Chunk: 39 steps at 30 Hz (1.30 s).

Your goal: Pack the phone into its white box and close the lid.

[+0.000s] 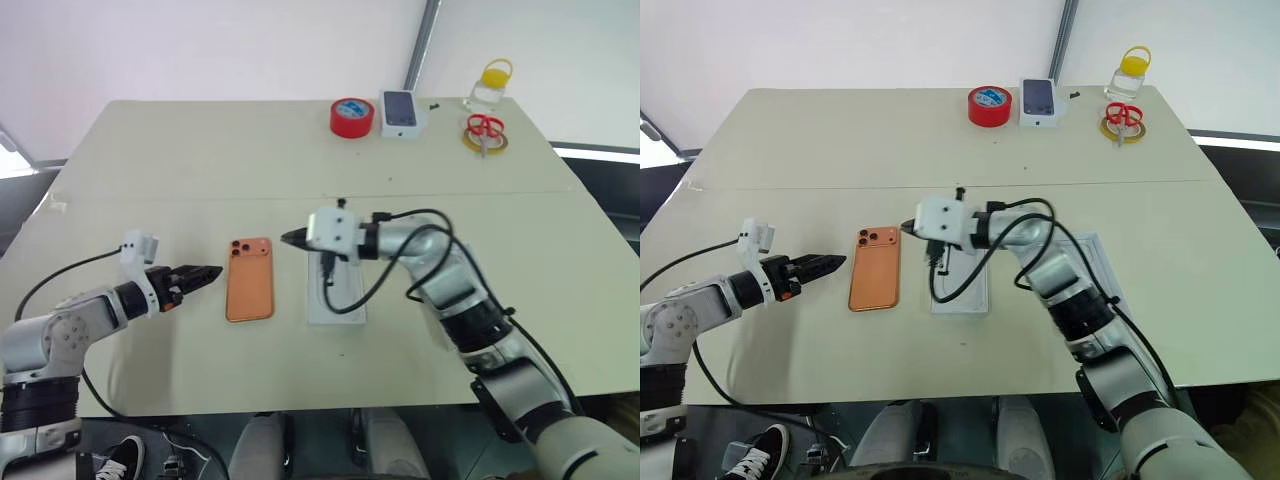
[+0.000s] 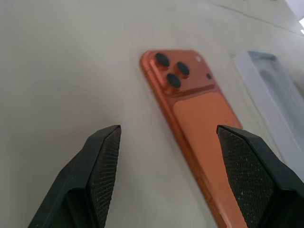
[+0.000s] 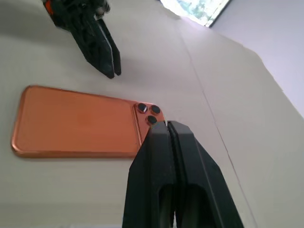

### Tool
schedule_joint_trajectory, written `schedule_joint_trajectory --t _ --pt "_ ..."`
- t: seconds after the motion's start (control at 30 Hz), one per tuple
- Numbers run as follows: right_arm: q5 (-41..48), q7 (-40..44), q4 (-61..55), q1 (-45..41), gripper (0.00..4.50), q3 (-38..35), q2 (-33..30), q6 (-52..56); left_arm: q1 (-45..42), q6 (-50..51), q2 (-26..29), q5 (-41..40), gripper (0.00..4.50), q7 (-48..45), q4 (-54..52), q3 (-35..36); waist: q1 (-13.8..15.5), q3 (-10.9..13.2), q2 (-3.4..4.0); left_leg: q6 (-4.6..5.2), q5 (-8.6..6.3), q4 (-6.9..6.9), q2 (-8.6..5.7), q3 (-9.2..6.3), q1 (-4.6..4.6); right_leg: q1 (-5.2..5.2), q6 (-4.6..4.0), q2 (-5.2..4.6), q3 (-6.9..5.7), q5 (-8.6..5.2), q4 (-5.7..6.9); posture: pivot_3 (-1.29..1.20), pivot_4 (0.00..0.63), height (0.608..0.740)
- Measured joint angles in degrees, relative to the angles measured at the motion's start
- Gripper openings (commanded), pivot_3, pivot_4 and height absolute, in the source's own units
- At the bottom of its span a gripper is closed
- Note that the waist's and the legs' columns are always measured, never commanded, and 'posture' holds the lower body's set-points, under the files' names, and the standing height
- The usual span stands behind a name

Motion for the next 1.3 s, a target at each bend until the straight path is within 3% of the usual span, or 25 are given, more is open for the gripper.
schedule_joint_trajectory --t 0.23,0.5,0.8,0.97,1.3 --pt "-8.79 2.39 9.12 -1.85 0.06 8.38 -0.21 -3.31 -3.15 9.6 -1.07 -2.84 3.4 4.39 -0.17 2.24 -0.35 -0.01 0.01 -0.13 0.07 -0.02 -0.1 -0.02 0.02 -0.02 0.0 -0.06 0.02 0.0 0.01 0.0 0.15 0.74" --pt "-9.8 3.47 11.14 -3.16 0.06 8.5 3.01 -1.1 -3.57 12.59 -3.81 -4.53 3.4 6.48 -0.54 4.53 -0.2 -0.01 0.02 -0.22 0.12 -0.03 -0.09 -0.03 0.03 -0.01 -0.01 -0.07 0.02 0.0 0.02 0.0 0.15 0.74" --pt "-16.52 -1.07 15.76 -5.91 0.06 10.11 5.42 -0.69 -5.25 13.7 -6.91 -4.45 3.4 7.76 -0.91 2.86 -0.04 -0.12 0.08 -0.29 0.15 -0.03 -0.16 -0.06 0.1 0.07 -0.12 -0.12 0.02 -0.06 0.03 0.0 0.15 0.74" --pt "-16.96 -1.0 15.78 -5.9 0.06 10.03 5.63 -0.75 -7.58 15.32 -11.07 -4.45 3.4 10.55 -0.32 3.0 0.25 -0.15 0.1 -0.27 0.14 -0.04 -0.23 -0.12 0.3 0.31 -0.12 -0.18 -0.03 -0.06 0.01 0.0 0.15 0.74" --pt "-17.63 -1.36 16.55 -5.9 0.06 9.87 5.79 -1.47 -14.09 28.45 -19.1 -6.05 3.4 15.83 2.78 8.37 -0.08 -0.16 0.09 -0.24 0.12 -0.14 -0.28 -0.11 0.64 0.6 -0.03 -0.2 -0.01 -0.07 0.0 0.0 0.15 0.74"
